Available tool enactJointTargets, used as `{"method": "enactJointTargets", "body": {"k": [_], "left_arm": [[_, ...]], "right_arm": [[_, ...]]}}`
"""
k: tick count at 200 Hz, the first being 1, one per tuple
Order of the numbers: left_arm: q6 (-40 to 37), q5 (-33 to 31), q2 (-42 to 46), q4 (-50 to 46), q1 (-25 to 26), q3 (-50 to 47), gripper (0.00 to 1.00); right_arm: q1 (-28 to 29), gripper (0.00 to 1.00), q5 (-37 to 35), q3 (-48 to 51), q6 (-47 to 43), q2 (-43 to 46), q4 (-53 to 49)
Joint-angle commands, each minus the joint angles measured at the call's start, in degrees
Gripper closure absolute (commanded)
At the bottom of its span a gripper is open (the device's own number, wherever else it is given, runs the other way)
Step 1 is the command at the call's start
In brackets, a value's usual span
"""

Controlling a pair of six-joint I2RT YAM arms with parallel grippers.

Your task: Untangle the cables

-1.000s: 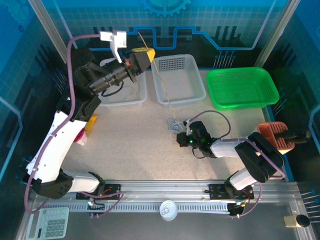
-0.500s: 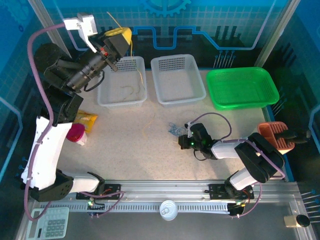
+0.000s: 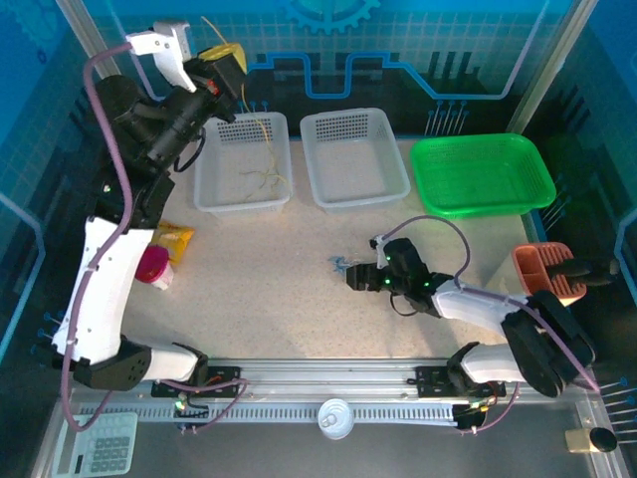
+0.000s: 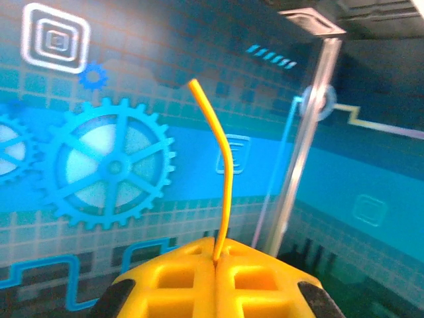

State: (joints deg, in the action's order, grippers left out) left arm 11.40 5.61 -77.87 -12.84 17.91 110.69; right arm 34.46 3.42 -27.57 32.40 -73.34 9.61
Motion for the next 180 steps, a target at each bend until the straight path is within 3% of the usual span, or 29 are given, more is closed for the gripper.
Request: {"method": "enactJointTargets", "body": {"k": [1,30,124,152,180], "left_arm": [[-2.3,-4.2,-1.6,5.0,-2.0,-1.0,1.0],[-1.9,-5.2,-4.5,8.3,-4.8,-0.9,1.0],[3.9,-3.2,-21.4,13.4,-14.7,7.3,1.0],[5.5,-2.0,-24.8,11.6,-16.7,4.5,1.0],[6.0,-2.5,-24.7,10.7,-17.5,-4.6,0.99]], "right_arm": [[0.4,0.22,0.0,-2.7,-2.2,4.6,-9.2],[-0.1,0.14,-1.0,-5.2,-4.0,10.1,-17.4],[-4.1,0.14,-1.0,-13.1,-5.1,14.7,-27.8],[-4.3,0.14,-1.8,-14.5,-5.2,15.4,-30.0],[-4.7,0.14,-3.6,-15.2,-3.6,17.0,-32.7]]}}
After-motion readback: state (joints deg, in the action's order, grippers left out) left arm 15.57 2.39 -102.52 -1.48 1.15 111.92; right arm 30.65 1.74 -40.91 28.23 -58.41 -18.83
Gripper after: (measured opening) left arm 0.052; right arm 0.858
